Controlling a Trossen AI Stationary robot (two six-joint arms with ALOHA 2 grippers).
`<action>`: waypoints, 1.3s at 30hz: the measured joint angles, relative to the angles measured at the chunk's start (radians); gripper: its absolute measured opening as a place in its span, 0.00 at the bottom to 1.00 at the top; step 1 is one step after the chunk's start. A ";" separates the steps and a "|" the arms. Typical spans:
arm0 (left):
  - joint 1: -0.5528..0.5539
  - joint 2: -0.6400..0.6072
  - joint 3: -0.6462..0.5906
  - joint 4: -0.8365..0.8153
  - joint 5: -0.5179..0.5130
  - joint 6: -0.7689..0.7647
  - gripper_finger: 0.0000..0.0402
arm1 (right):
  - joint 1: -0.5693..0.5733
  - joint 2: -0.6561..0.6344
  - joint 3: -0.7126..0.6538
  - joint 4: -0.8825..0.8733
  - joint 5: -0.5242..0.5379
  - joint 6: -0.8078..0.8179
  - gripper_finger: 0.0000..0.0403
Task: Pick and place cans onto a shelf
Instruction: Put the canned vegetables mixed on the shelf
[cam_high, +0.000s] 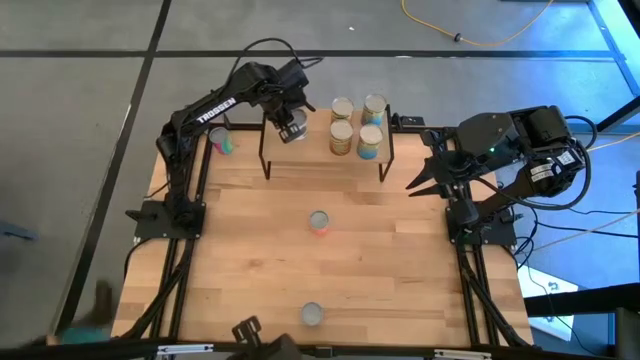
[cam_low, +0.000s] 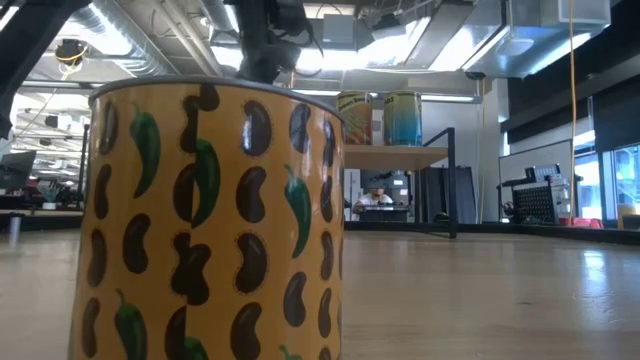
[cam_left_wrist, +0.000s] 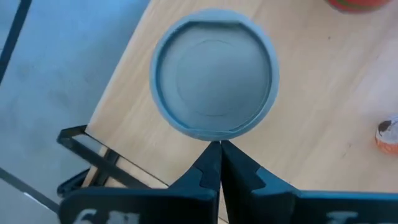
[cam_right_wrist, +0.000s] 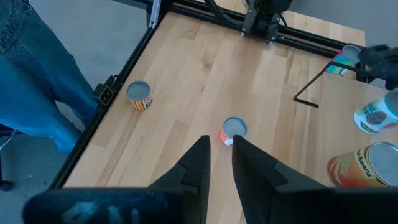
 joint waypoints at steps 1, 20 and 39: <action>0.003 0.004 -0.001 0.000 0.000 0.001 0.00 | 0.000 0.000 0.000 0.000 0.000 0.000 0.17; -0.004 0.039 0.000 -0.071 -0.012 0.051 0.00 | 0.000 0.000 0.000 0.000 0.000 0.004 0.17; -0.021 0.097 0.000 0.078 -0.037 0.208 0.00 | 0.000 0.000 0.000 0.000 0.000 0.003 0.17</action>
